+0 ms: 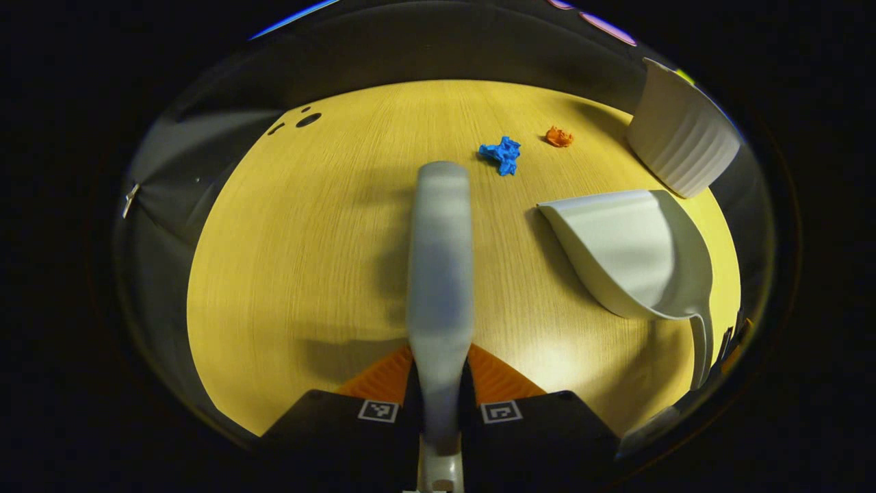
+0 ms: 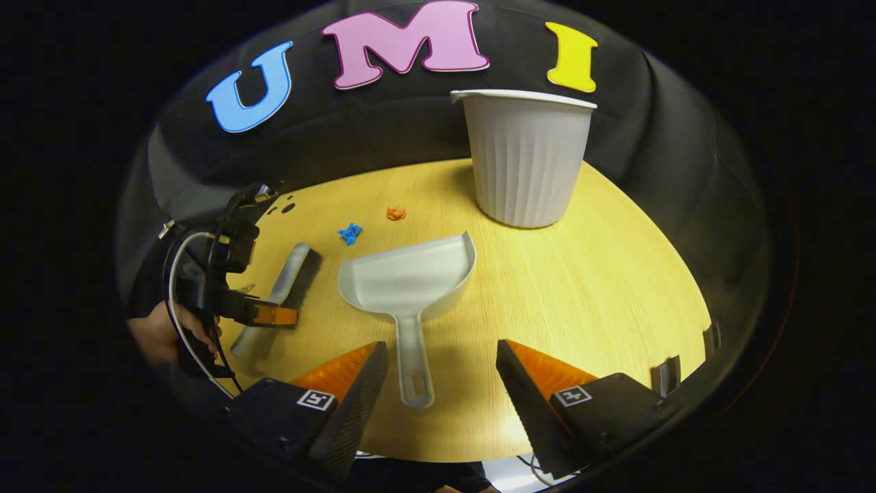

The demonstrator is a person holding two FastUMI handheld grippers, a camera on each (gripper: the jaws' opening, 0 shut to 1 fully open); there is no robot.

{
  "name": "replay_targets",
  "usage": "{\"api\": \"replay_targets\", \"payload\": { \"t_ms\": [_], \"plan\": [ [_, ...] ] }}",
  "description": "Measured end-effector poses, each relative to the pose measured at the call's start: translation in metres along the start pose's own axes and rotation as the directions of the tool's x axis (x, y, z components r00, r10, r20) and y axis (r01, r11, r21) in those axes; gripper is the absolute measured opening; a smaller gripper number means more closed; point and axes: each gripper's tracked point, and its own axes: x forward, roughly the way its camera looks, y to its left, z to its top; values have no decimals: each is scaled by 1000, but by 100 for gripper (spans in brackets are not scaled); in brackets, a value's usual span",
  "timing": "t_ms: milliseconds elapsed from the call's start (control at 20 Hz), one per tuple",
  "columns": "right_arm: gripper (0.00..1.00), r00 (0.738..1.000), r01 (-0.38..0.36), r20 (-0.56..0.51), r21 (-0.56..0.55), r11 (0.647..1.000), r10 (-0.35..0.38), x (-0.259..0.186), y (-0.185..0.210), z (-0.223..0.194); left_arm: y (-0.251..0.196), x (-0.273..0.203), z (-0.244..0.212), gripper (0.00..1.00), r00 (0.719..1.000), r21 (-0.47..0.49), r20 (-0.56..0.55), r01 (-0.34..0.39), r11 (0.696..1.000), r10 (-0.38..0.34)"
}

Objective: Pick up the small broom and dustpan from the desktop, sweep the trash into the dustpan with the broom, and then empty the trash into the garbage bin.

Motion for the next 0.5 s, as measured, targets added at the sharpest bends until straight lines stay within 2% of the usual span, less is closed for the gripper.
{"api": "replay_targets", "payload": {
  "t_ms": [250,350,500],
  "plan": [
    [99,998,-20,-63,-22,1000,19,11,10,-6,15,-22,9,26,994,-85,107,-3,996,12],
    [99,994,-26,-109,-26,999,24,22,15,-12,16,-37,7,24,990,-67,140,17,998,-8],
    [99,988,-26,-152,-21,999,23,35,18,-17,24,-67,3,25,983,-21,183,7,1000,-3]
  ]
}}
